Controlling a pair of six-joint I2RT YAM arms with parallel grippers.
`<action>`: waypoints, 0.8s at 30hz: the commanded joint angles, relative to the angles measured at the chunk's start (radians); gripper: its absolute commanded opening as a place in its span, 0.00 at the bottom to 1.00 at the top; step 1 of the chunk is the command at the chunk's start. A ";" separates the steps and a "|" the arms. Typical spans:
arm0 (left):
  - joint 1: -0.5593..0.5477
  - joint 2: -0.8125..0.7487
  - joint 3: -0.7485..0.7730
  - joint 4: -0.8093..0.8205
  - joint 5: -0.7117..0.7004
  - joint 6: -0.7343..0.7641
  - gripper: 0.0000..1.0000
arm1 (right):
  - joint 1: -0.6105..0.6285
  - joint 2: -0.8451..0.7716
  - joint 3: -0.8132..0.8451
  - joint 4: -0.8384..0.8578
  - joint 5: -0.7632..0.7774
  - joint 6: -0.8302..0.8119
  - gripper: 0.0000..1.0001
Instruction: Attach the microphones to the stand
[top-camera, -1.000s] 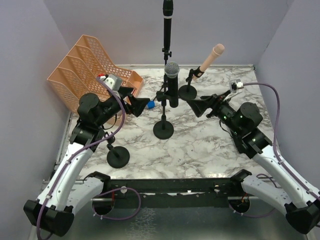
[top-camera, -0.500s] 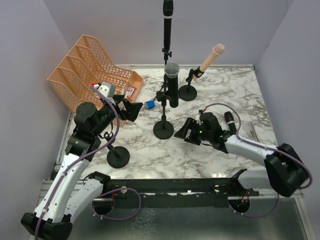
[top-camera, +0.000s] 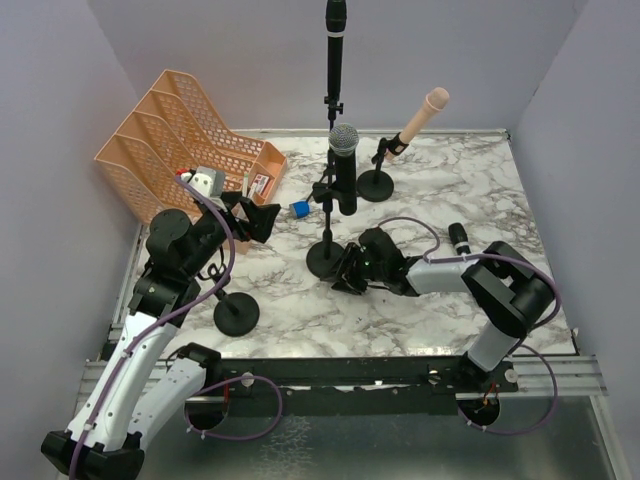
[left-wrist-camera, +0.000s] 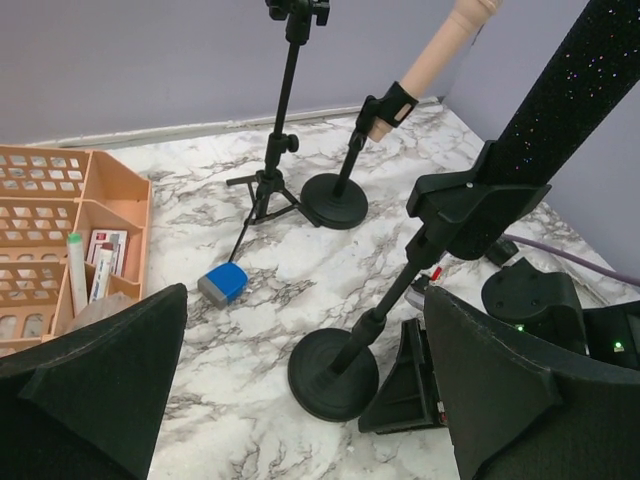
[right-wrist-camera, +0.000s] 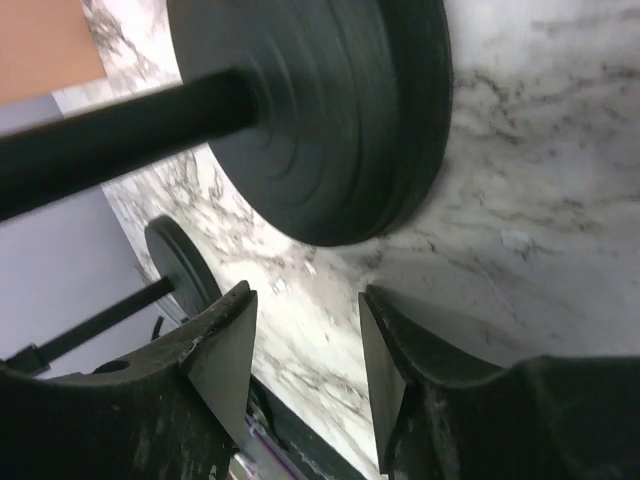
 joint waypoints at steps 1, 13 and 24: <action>0.001 -0.015 0.008 -0.040 -0.036 -0.003 0.99 | 0.003 0.052 0.048 0.019 0.104 0.038 0.49; 0.001 -0.010 0.060 -0.221 -0.125 -0.006 0.99 | -0.105 0.164 0.177 0.068 0.156 0.001 0.48; 0.001 -0.025 0.094 -0.454 -0.248 -0.024 0.99 | -0.142 0.312 0.358 0.054 0.114 -0.089 0.49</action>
